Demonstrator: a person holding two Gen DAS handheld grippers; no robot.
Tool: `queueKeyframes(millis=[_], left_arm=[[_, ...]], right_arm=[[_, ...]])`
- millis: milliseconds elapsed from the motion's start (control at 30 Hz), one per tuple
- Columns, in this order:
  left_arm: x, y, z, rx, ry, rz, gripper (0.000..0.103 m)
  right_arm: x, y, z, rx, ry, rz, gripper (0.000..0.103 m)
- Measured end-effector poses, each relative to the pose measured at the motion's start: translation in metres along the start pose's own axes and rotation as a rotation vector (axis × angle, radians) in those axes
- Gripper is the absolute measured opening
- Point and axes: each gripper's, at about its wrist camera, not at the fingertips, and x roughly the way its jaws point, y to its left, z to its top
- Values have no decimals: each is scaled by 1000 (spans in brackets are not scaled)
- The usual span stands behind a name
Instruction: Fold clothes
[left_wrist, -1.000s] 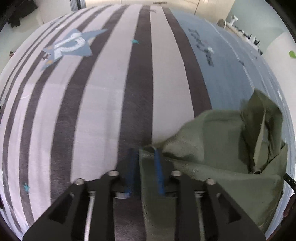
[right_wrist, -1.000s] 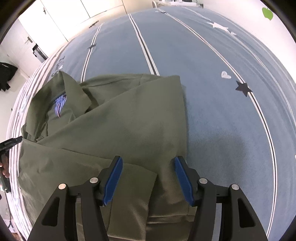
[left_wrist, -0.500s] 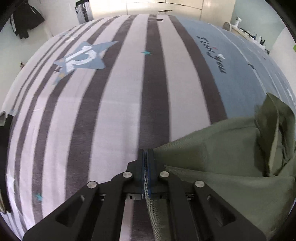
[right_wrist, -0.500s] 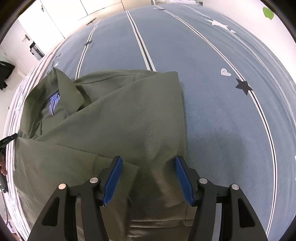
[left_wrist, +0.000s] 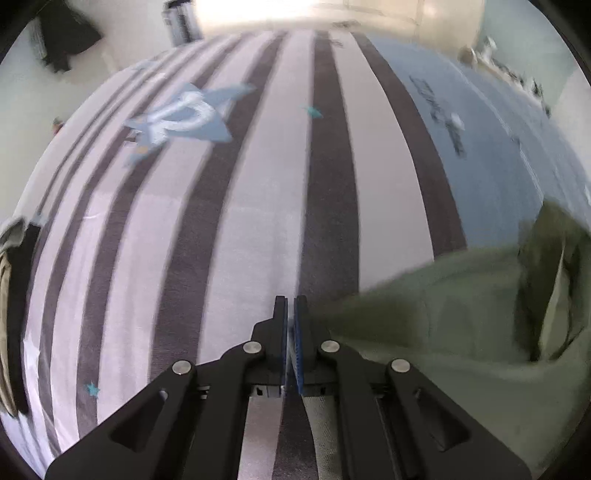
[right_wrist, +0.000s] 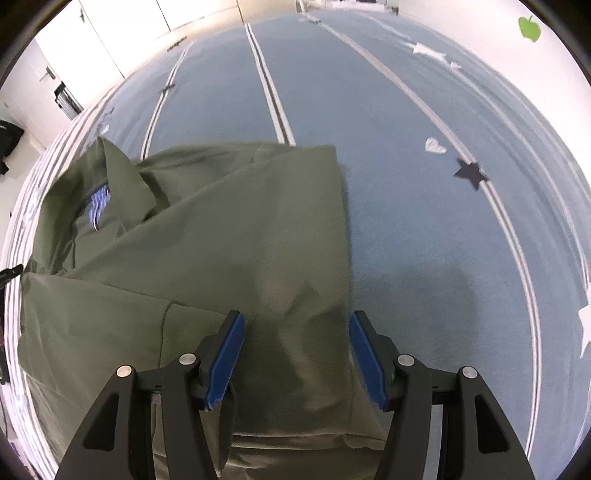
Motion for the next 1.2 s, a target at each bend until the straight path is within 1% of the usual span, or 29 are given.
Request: queueKeyframes(millis=[33,67,100,200,267,300,367,400,433,533,600,667,700,767,800,833,900,967,1000,1033,1067,1100,1167,1200], left_arm=[[-7,2,1,-2,-24,20,2],[-14,4,2,-2,-44,17,2],[-21,4,2,-2,-50,-12,2],[-32,-6,-8,13,-13,-122,2],[-31,-19,-19,55,21,-164,2],[-30,-27,-26,81,36,-169,2],[-24,-41,-44,144,64,-146,3],[-19,-46,-52,164,83,-133,3],[-15,-45,-56,163,94,-121,3],[-17,-36,-60,132,96,-98,3],[-19,-31,-63,112,96,-82,3],[-20,-25,-66,91,97,-67,4],[-24,-23,-68,77,98,-70,4],[-41,-19,-76,43,100,-105,6],[-48,-18,-80,32,102,-120,6],[-55,-17,-86,23,105,-135,7],[-68,-17,-100,13,114,-166,8],[-78,-20,-122,18,134,-191,9],[-79,-22,-129,31,148,-194,9],[-74,-24,-138,60,170,-174,10],[-65,-24,-147,90,191,-137,10],[-61,-21,-152,95,193,-125,10],[-59,-12,-159,73,171,-145,9],[-58,-9,-160,63,165,-141,9]], right_arm=[[-4,2,0,-2,-8,13,55],[-8,3,-1,-4,-16,27,55],[-12,5,-1,-6,-24,41,55],[-21,19,-10,-50,-22,103,55],[-20,26,-17,-74,-5,142,55],[-17,25,-18,-83,5,158,55],[-11,31,-28,-107,34,163,55],[-5,32,-30,-119,44,141,55],[2,34,-32,-130,54,117,55],[23,39,-39,-163,85,47,54],[20,34,-38,-151,65,38,54],[13,30,-37,-125,48,38,55],[9,29,-37,-112,39,38,55],[2,25,-36,-85,22,39,55],[0,27,-38,-87,25,58,55],[-9,24,-43,-97,27,80,55],[-15,33,-52,-137,29,108,55],[-12,39,-59,-160,47,105,55],[-7,41,-64,-172,62,95,55],[-2,43,-69,-184,77,86,55],[4,42,-72,-187,93,58,55],[11,40,-76,-190,109,28,55],[15,32,-79,-161,92,60,55],[14,30,-78,-152,91,63,55]])
